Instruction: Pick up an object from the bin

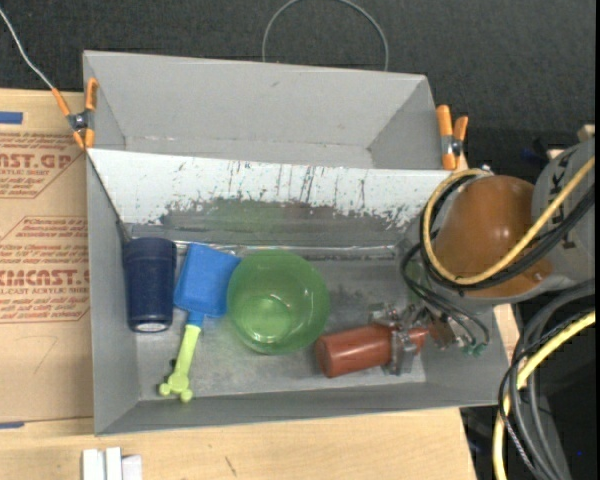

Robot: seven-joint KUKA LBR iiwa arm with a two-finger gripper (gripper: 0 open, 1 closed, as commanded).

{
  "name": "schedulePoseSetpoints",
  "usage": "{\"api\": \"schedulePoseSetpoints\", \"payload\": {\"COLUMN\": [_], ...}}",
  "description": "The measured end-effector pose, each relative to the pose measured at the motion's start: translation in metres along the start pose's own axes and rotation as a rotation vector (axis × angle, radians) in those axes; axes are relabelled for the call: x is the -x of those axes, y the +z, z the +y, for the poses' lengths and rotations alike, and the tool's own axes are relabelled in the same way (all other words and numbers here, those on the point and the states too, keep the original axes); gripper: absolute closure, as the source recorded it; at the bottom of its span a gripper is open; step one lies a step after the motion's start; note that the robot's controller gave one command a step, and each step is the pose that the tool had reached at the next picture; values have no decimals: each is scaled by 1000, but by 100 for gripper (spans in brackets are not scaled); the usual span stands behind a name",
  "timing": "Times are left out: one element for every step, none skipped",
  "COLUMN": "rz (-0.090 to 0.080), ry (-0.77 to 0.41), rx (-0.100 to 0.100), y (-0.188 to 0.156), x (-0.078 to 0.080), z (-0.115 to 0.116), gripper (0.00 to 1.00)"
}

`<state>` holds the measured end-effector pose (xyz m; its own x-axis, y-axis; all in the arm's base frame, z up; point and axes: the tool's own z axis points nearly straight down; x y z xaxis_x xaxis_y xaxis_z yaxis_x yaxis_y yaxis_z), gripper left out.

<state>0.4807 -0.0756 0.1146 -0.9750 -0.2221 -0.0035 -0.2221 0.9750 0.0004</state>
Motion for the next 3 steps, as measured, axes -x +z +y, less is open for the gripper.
{"api": "schedulePoseSetpoints", "payload": {"rz": [5,1,-2], "ry": [0,1,0], "rx": [2,1,-1], "y": [-8,-22,-28], "x": [-1,0,1], "z": [1,1,0], "gripper": [100,100,100]}}
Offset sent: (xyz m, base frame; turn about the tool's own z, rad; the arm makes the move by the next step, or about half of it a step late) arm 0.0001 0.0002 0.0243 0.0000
